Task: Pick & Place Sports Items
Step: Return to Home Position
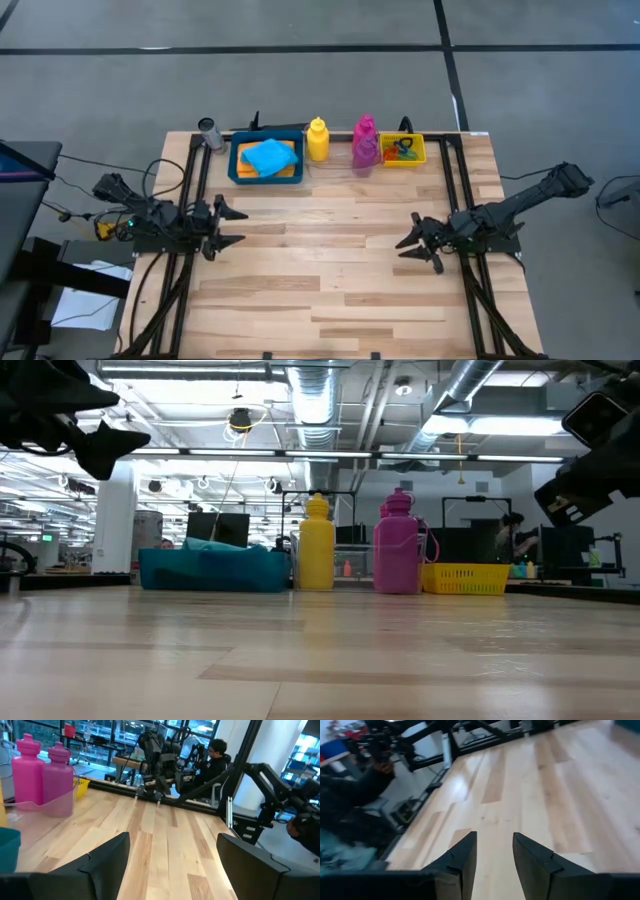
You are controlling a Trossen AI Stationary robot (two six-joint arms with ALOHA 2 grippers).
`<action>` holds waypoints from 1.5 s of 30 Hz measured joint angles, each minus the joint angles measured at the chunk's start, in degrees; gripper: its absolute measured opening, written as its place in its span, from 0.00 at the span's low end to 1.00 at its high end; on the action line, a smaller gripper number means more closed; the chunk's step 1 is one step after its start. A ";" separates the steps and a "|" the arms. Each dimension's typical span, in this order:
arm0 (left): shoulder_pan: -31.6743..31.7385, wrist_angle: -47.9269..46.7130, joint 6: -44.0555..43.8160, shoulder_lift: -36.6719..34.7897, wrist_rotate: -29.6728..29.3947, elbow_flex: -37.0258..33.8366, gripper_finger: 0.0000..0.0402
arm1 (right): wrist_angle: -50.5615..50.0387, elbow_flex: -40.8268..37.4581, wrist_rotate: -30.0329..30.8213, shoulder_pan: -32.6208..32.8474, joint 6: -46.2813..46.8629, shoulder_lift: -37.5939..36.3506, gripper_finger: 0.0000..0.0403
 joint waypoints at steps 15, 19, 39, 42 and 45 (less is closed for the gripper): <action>0.00 0.86 -0.74 4.47 0.00 -0.20 0.74 | 3.16 0.00 4.99 0.00 -1.03 0.00 0.30; 0.00 4.09 0.64 7.12 0.00 -0.37 0.74 | 7.25 0.00 4.97 0.00 -1.03 0.00 0.30; 0.04 11.54 2.43 14.38 -1.73 -2.23 0.74 | 18.32 -0.02 6.26 0.11 -3.87 1.12 0.30; 0.04 9.41 -0.07 14.31 -3.92 -2.23 0.74 | 17.16 -0.02 5.31 0.11 -3.78 1.97 0.30; 0.04 7.70 -1.91 14.33 -4.08 -2.23 0.74 | 13.07 -0.02 4.31 0.11 -3.43 2.44 0.30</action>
